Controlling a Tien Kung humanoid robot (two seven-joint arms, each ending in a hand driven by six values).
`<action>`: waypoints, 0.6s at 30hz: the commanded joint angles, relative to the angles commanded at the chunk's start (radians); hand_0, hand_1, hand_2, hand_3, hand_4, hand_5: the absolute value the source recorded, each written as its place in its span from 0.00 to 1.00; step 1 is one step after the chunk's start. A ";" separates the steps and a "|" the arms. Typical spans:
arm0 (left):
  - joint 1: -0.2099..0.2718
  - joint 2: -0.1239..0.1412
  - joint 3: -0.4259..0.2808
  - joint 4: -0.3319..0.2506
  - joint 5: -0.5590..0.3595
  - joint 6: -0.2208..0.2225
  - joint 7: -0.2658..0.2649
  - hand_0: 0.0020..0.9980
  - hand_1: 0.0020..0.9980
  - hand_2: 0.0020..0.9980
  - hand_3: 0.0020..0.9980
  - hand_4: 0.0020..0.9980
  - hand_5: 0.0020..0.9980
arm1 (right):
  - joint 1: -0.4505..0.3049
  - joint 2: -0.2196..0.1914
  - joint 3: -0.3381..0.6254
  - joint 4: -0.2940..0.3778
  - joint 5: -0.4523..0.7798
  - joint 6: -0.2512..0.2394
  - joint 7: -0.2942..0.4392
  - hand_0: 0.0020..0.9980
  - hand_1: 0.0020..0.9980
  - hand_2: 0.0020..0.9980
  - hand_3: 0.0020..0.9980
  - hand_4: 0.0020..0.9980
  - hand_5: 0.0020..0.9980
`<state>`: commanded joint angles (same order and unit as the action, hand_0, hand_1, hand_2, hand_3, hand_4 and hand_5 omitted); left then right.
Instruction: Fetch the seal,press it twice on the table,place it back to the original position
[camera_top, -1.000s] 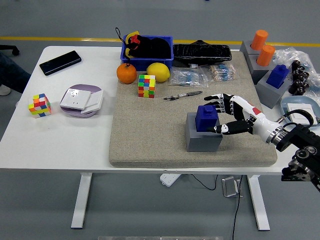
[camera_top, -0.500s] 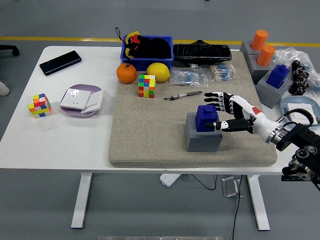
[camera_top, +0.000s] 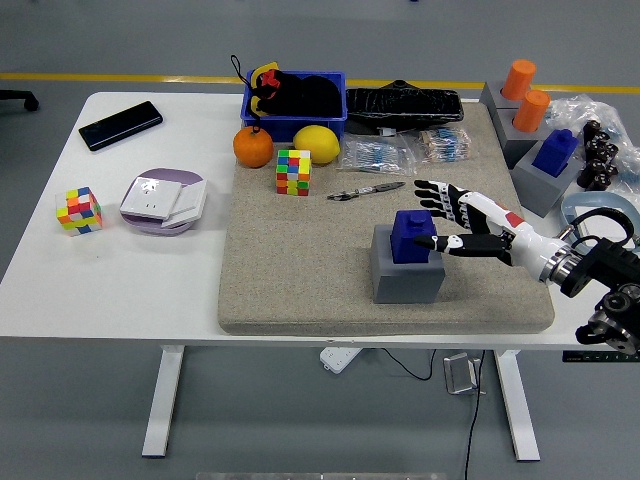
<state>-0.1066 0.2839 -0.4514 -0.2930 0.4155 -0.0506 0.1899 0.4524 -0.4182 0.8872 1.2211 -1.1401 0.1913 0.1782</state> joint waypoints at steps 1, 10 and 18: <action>0.000 0.000 0.001 0.000 0.000 0.000 0.000 0.74 0.70 0.69 0.75 0.68 0.30 | 0.000 -0.002 0.011 0.006 -0.015 0.003 -0.005 1.00 1.00 1.00 1.00 1.00 0.64; 0.001 0.004 0.005 0.000 -0.002 -0.001 0.000 0.74 0.70 0.69 0.75 0.68 0.30 | -0.011 -0.027 0.111 0.048 -0.131 0.033 -0.062 1.00 1.00 1.00 1.00 1.00 0.75; 0.012 -0.002 -0.001 0.001 0.000 0.000 0.000 0.74 0.70 0.69 0.75 0.68 0.30 | -0.047 -0.036 0.208 0.039 -0.128 0.023 -0.072 1.00 1.00 1.00 1.00 1.00 0.83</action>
<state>-0.0947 0.2819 -0.4523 -0.2917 0.4152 -0.0508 0.1904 0.4050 -0.4543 1.0954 1.2597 -1.2676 0.2147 0.1057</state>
